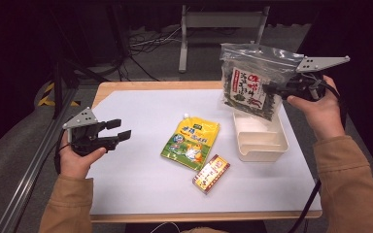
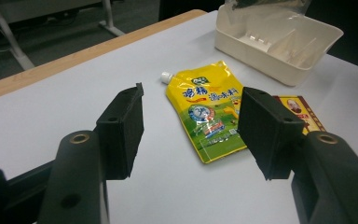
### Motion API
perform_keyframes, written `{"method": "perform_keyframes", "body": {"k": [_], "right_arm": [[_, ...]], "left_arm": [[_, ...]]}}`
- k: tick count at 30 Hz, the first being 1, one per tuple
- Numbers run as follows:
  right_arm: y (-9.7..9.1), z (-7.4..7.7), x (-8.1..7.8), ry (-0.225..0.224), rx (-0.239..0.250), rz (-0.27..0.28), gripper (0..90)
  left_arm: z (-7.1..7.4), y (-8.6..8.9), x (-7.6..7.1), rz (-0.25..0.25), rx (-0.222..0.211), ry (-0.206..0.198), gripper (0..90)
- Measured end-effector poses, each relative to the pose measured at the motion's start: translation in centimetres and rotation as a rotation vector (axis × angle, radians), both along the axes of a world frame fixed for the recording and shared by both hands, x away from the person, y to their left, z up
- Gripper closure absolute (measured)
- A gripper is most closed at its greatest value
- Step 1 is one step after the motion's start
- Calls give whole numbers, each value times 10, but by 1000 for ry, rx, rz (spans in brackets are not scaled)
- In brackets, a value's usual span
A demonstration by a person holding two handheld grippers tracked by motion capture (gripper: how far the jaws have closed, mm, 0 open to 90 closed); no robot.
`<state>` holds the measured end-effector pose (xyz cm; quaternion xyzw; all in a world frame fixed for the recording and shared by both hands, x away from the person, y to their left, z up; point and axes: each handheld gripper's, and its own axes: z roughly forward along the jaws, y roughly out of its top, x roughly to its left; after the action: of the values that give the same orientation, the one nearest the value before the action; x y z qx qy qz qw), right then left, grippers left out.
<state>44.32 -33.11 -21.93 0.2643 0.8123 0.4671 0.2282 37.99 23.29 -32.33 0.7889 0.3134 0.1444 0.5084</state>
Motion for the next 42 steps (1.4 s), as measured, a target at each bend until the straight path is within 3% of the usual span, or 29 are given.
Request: {"method": "perform_keyframes", "body": {"k": [15,22,25,32,42], "right_arm": [[-28,-14,13,-4,17,-133,816],[-34,-19,18,18,56,-184,815],[-36,-26,23,57,80,-219,815],[-38,-40,31,99,84,-241,815],[-38,-51,35,109,70,-253,813]], "left_arm": [[-3,0,2,-4,-2,14,414],[-4,0,3,-4,0,14,413],[-4,-1,3,-3,-3,20,413],[-5,-1,3,-7,0,20,413],[-7,-5,4,-10,9,31,412]]}}
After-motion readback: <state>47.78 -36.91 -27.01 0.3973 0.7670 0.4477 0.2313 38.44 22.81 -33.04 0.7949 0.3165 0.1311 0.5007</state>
